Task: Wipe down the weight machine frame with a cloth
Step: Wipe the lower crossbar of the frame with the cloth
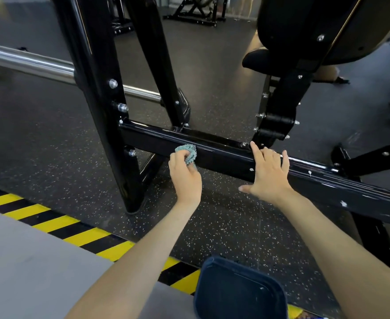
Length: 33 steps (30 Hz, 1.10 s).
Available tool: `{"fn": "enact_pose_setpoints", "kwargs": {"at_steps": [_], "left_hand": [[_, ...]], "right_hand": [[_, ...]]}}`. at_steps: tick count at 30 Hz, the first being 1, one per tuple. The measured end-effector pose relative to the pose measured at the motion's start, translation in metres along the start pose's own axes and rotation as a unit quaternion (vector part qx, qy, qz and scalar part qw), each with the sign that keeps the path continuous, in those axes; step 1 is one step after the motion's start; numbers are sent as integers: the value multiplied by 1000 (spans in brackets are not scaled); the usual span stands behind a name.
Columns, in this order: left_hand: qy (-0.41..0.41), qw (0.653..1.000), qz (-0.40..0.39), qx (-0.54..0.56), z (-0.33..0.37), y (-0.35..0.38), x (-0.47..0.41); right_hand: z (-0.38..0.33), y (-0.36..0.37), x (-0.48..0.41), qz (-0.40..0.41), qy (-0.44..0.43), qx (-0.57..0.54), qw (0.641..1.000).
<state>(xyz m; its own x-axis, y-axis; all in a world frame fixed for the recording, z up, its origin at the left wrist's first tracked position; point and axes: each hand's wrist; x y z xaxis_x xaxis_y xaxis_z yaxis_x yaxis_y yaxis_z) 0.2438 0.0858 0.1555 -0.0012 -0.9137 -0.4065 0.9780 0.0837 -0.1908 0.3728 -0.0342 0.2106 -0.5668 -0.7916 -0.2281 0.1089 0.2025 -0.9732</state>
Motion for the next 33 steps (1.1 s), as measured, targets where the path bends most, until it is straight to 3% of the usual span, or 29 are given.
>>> {"fn": "enact_pose_setpoints", "kwargs": {"at_steps": [9, 11, 13, 14, 16, 18, 20, 22, 23, 25, 26, 27, 28, 33], "left_hand": [[46, 993, -107, 8, 24, 20, 40], [91, 970, -226, -1, 26, 21, 45], [91, 920, -381, -17, 36, 15, 54], [61, 906, -419, -10, 40, 12, 58], [-80, 890, -448, 36, 45, 7, 61], [-263, 829, -482, 107, 45, 1, 58], [-376, 764, -494, 177, 38, -5, 55], [-402, 736, -500, 215, 34, -11, 53], [-405, 726, -506, 228, 32, -14, 54], [-415, 712, -509, 249, 29, -15, 58], [-422, 708, -504, 258, 28, -15, 60], [-430, 706, -495, 266, 27, -14, 62], [-439, 706, -483, 275, 27, -13, 65], [-475, 704, -402, 343, 9, -5, 78]], "right_hand": [[4, -6, -2, -37, -5, -61, 997], [5, -13, 0, -47, -2, -126, 991], [3, -19, 14, 2, 12, -224, 975], [2, -19, 25, 55, 24, -254, 965], [1, -9, 52, 169, 57, -248, 952], [5, 7, 75, 207, 111, -222, 946], [12, 22, 88, 153, 212, -274, 926], [21, 32, 94, 55, 322, -388, 862], [23, 35, 97, -11, 361, -466, 807], [23, 38, 106, -133, 384, -625, 667], [22, 40, 110, -164, 377, -675, 613], [21, 42, 114, -180, 360, -699, 590], [20, 45, 116, -190, 342, -706, 590], [20, 48, 118, -193, 307, -657, 661]]}}
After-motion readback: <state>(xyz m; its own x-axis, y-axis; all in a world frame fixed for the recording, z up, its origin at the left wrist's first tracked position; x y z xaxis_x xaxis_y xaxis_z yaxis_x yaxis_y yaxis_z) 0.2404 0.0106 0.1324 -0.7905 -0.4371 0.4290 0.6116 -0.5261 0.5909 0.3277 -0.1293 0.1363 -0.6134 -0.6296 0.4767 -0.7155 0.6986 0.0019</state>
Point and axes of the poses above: each hand's wrist, its own x-axis away from the middle knuckle, its own y-axis out of the palm, z = x × y, and after that the axes turned 8 degrees about z, right-handed
